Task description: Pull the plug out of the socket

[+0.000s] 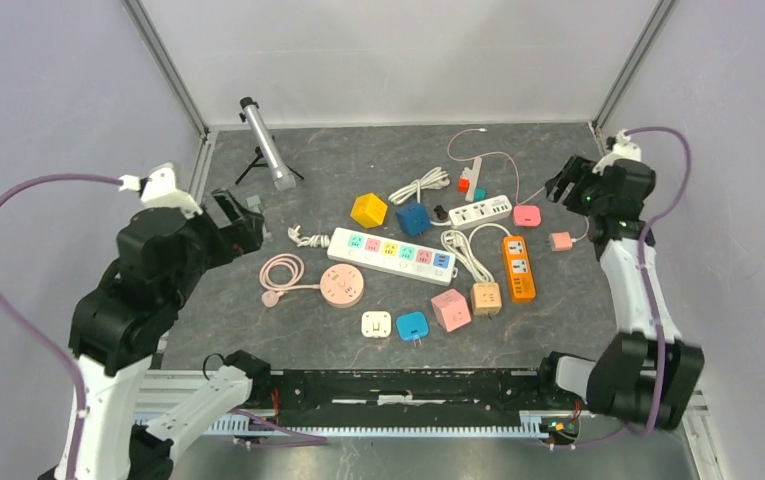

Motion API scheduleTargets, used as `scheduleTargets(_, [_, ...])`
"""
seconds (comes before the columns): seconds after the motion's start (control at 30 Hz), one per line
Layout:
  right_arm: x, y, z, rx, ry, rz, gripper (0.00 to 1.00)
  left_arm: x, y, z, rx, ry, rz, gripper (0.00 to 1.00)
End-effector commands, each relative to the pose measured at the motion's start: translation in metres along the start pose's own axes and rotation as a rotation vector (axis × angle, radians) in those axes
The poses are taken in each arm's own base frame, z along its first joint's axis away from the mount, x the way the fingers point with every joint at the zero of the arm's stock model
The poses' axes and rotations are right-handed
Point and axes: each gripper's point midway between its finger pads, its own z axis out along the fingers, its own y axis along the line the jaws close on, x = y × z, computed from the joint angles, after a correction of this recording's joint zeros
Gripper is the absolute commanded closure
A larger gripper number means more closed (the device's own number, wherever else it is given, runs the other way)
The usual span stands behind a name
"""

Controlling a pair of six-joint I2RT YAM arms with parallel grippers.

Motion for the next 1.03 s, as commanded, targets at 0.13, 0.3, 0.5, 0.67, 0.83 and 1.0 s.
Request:
scheduleTargets(0.13, [-0.053,0.019,-0.133,0.083,-0.311,-0.062,0.02,-0.020,0.035,-0.060,-0.003,-0.203,-0.058,0.00])
scheduleTargets(0.3, [-0.074,0.029,-0.198,0.120,-0.432,-0.031,0.02,-0.025,0.043,-0.087,0.046,-0.277,-0.088,0.00])
scheduleTargets(0.5, [-0.117,0.032,-0.295,0.211,-0.665,0.020,0.02,-0.029,0.048,-0.104,0.067,-0.311,-0.076,0.00])
scheduleTargets(0.67, [-0.133,0.036,-0.349,0.231,-0.802,0.048,0.02,-0.041,0.053,-0.119,0.068,-0.375,-0.072,0.00])
scheduleTargets(0.83, [-0.134,0.038,-0.363,0.232,-0.835,0.059,0.02,-0.043,0.054,-0.121,0.073,-0.393,-0.066,0.00])
scheduleTargets(1.0, [-0.131,0.037,-0.358,0.229,-0.825,0.062,0.02,-0.045,0.051,-0.122,0.087,-0.403,-0.054,0.00])
